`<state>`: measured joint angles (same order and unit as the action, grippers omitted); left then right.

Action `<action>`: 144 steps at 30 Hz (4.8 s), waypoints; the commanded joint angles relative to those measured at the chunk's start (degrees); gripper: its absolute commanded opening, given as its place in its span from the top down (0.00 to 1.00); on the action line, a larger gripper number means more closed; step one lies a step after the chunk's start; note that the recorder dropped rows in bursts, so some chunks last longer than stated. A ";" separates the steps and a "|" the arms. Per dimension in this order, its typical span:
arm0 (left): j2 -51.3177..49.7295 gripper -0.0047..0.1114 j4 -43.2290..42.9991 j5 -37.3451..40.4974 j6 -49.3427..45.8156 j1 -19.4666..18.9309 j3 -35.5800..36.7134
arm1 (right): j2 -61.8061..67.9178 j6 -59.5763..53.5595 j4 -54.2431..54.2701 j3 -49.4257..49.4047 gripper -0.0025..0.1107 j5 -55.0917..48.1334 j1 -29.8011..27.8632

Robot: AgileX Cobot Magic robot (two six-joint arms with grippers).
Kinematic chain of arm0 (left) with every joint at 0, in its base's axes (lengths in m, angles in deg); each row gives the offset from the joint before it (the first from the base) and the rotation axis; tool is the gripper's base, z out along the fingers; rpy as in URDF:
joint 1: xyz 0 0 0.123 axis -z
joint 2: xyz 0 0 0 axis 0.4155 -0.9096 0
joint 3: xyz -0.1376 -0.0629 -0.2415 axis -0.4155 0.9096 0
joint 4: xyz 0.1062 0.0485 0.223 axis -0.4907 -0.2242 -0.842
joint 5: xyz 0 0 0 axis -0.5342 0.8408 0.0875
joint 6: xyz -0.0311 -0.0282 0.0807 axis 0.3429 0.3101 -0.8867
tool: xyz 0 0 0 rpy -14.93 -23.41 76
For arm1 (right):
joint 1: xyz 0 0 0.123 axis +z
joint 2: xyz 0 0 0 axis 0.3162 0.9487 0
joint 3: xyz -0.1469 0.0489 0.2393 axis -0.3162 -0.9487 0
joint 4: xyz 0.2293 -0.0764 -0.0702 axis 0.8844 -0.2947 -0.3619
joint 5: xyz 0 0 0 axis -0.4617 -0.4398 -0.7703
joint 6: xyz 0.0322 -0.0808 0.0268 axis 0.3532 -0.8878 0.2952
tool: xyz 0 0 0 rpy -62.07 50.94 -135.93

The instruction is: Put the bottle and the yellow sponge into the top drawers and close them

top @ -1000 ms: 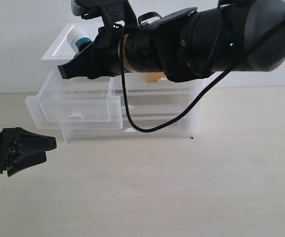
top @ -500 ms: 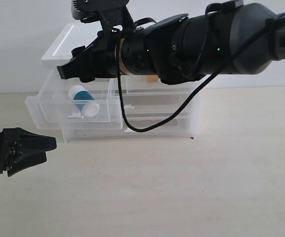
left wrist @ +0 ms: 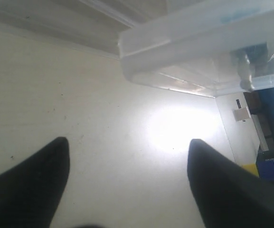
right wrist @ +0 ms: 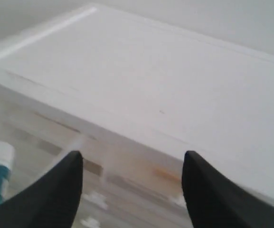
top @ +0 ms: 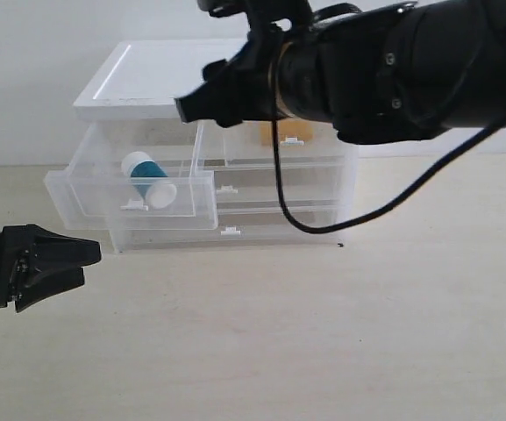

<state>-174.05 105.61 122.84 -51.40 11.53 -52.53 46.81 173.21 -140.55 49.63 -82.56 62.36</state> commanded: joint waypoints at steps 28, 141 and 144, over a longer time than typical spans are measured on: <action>0.98 0.93 1.57 6.54 -2.31 1.72 2.43 | -1.31 -37.88 45.65 -16.57 0.98 20.79 -0.01; 68.31 0.93 1.20 6.54 4.73 6.26 31.77 | -41.69 -28.72 50.00 -47.50 0.98 32.24 -7.40; 68.31 0.93 1.20 6.54 4.73 6.26 31.77 | -41.69 -28.72 50.00 -47.50 0.98 32.24 -7.40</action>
<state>-105.99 106.39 128.93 -46.35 17.72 -20.98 5.65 144.47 -90.37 2.52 -50.68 55.15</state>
